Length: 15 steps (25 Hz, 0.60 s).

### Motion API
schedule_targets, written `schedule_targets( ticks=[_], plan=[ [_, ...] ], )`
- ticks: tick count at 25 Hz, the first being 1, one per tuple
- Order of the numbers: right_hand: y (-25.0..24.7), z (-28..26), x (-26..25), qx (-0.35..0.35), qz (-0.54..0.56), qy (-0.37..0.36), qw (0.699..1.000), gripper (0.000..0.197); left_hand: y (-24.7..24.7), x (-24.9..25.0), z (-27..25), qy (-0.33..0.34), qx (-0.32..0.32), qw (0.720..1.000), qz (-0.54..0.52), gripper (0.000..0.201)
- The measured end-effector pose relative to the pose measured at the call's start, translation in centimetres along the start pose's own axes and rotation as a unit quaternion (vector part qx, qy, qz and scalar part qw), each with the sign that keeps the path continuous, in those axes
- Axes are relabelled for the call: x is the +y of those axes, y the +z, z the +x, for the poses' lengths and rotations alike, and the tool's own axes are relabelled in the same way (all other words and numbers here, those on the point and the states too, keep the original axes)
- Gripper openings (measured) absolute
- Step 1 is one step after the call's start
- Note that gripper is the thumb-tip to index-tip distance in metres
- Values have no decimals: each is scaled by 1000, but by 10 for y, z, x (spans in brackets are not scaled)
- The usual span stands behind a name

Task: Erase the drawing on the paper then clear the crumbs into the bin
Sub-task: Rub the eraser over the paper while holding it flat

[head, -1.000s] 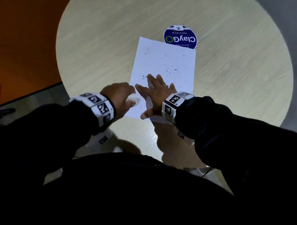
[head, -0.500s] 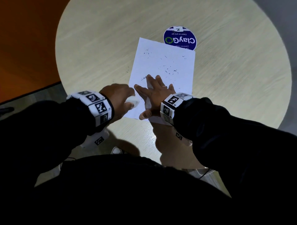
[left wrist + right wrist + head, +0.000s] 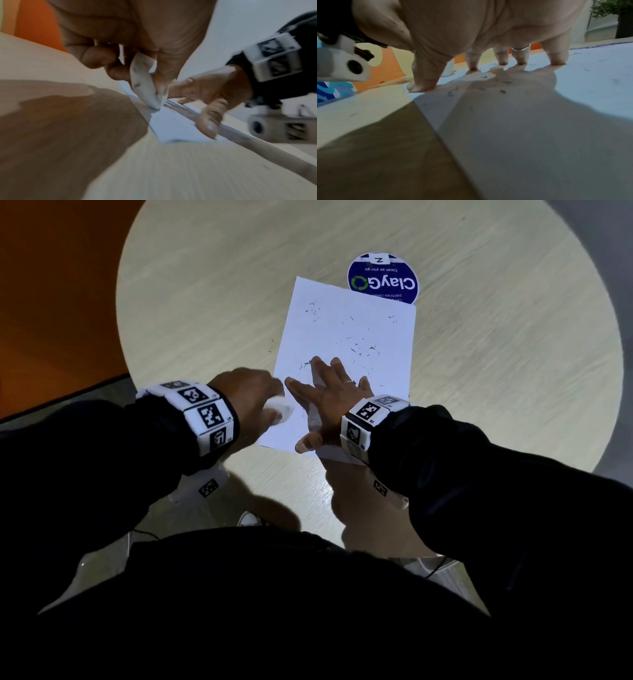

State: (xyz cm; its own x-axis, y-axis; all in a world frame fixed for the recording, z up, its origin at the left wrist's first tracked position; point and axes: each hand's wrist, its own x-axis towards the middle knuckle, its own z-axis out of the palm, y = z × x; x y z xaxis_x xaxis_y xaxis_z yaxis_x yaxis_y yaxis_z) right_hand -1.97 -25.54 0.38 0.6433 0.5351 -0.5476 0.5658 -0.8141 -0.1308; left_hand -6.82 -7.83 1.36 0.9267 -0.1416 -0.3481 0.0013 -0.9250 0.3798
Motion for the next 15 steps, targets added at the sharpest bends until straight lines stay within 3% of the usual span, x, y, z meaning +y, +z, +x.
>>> schedule_targets(
  ticks=[3, 7, 12, 15],
  plan=[
    [2, 3, 0, 8, 3, -2, 1000, 109, -8, 3, 11, -10, 42, 999, -7, 16],
    [4, 2, 2, 15, 17, -7, 1000, 109, 6, 13, -6, 33, -21, 999, -9, 29],
    [2, 0, 1, 12, 31, -8, 999, 108, 0, 14, 6, 12, 32, 999, -7, 9],
    [1, -2, 1, 21, 18, -6, 1000, 109, 12, 19, -4, 20, -3, 1000, -6, 10]
  ],
)
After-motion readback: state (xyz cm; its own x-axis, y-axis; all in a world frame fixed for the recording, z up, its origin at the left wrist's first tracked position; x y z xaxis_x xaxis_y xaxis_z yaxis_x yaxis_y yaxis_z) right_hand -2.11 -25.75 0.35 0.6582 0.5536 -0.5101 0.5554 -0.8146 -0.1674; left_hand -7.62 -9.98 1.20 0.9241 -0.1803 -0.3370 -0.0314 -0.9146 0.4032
